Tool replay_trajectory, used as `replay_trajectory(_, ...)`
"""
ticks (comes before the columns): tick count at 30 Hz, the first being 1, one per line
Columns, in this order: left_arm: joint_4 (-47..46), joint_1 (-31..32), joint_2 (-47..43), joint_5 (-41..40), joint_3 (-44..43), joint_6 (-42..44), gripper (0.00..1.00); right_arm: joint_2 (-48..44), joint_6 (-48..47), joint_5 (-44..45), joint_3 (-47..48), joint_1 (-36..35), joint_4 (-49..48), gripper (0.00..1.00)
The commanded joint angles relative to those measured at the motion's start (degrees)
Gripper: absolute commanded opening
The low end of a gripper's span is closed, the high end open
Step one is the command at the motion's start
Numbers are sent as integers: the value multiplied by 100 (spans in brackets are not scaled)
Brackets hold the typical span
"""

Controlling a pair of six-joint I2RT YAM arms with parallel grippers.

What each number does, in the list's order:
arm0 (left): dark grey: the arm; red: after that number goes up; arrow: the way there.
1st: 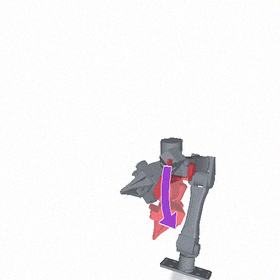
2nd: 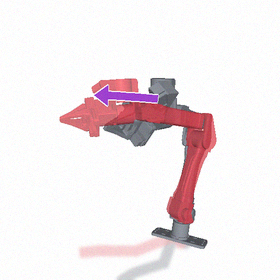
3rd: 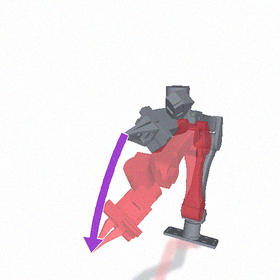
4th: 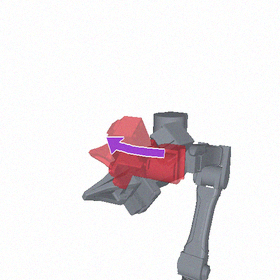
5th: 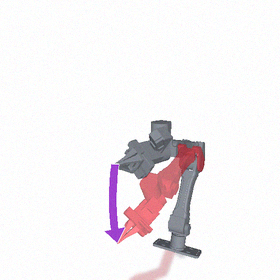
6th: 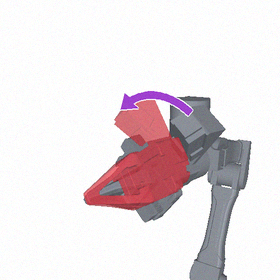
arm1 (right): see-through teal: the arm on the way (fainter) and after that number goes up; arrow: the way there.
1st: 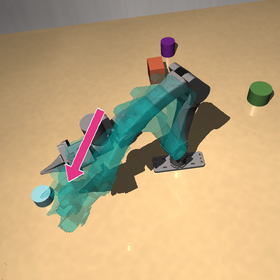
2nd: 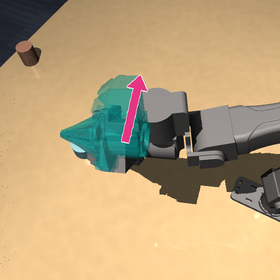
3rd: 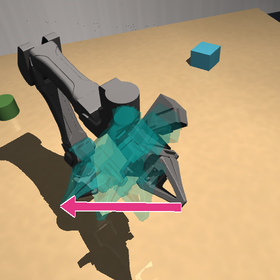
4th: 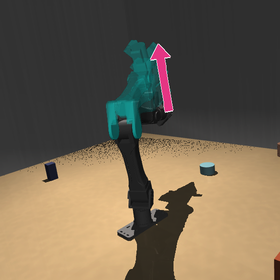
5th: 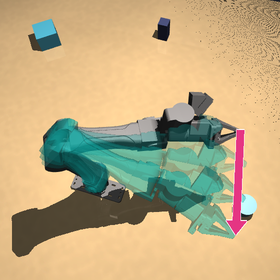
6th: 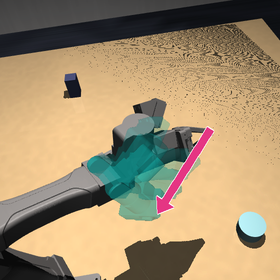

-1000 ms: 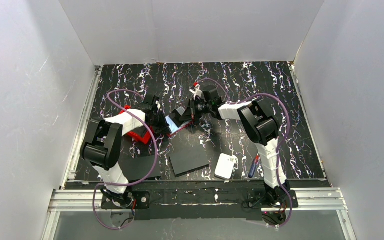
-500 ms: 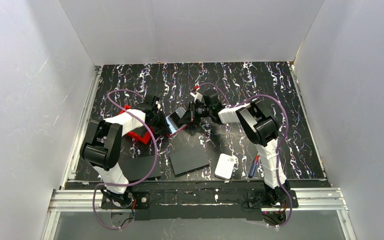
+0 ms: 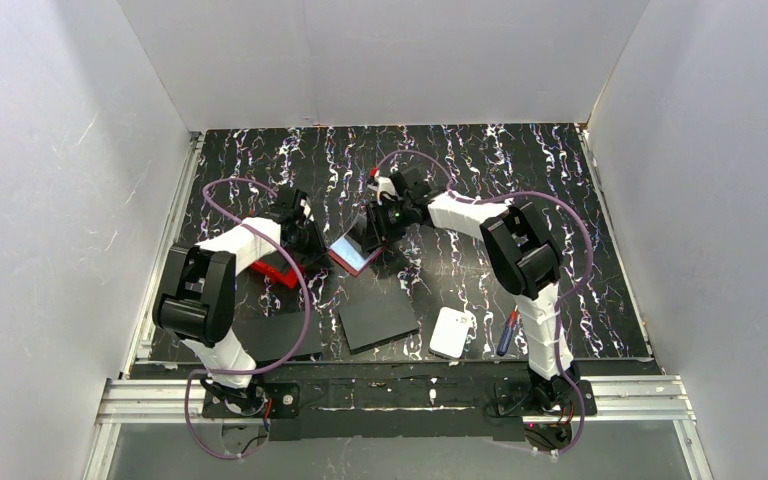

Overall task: Put the credit cards into the card holder
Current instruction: Insert the credit card into the card slot.

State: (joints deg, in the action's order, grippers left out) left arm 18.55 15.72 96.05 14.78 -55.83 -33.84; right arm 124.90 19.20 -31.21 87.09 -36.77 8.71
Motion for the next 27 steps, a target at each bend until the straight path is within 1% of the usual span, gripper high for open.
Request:
replay_trajectory(1, 145, -69, 0, 195, -58, 122, 10, -312, -787, 640, 493, 39, 1292, 45)
replay_trajectory(5, -23, -69, 223, 459, -93, 34, 8, -304, -878, 670, 821, 43, 1532, 55)
replay_trajectory(8, -170, -49, 327, 676, -88, -25, 8, -213, -987, 764, 1063, 39, 1639, 58)
replay_trajectory(11, -201, 19, 324, 713, -81, 10, 8, -39, -1098, 717, 1276, 40, 1592, 61)
replay_trajectory(14, -194, 60, 278, 728, -81, 35, 9, 207, -1319, 698, 1676, 39, 1898, 62)
replay_trajectory(17, -202, 86, 238, 694, -89, 60, 9, 224, -1369, 759, 1575, 39, 1588, 67)
replay_trajectory(22, -214, 111, 310, 713, -131, 24, 9, 514, -1515, 709, 1830, 39, 1800, 67)
replay_trajectory(27, -246, 139, 419, 679, -184, -21, 9, 544, -1380, 468, 1671, 39, 1496, 63)
